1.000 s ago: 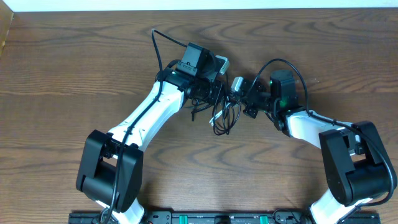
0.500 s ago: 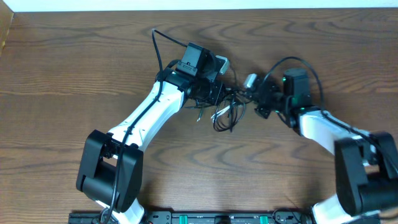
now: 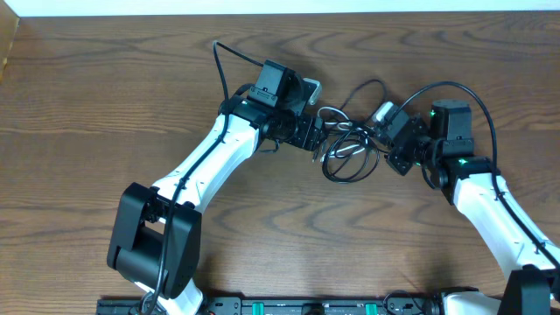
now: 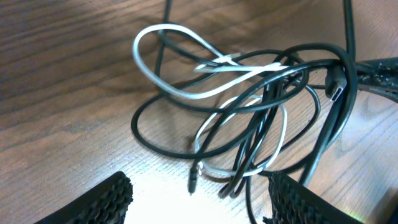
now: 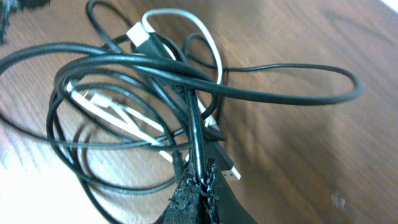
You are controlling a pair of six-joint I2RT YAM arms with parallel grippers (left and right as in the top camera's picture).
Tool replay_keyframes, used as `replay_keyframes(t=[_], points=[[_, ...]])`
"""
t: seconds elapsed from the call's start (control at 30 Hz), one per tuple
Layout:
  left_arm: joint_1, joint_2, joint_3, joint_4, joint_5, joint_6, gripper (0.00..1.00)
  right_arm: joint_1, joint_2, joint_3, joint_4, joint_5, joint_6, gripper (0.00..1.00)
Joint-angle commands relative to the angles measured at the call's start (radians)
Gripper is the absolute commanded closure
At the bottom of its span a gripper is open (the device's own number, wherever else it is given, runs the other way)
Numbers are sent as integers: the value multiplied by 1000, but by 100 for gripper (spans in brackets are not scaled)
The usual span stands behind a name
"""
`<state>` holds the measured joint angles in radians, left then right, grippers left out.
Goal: Untangle cables
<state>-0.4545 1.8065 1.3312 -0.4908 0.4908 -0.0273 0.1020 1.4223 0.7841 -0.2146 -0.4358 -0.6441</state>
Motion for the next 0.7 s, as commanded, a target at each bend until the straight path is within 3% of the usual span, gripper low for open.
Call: replay_keyframes(t=[0.0, 0.37, 0.53, 0.67], points=[[0, -7, 0, -2, -5, -5, 29, -4, -22, 1, -33, 34, -8, 99], [0, -7, 0, -9, 13, -16, 29, -3, -22, 1, -54, 46, -7, 99], [-2, -7, 0, -9, 131, 4, 36, -3, -11, 1, -10, 72, 10, 99], [-9, -7, 0, -10, 285, 127, 39, -3, 18, 1, 43, 71, 20, 99]])
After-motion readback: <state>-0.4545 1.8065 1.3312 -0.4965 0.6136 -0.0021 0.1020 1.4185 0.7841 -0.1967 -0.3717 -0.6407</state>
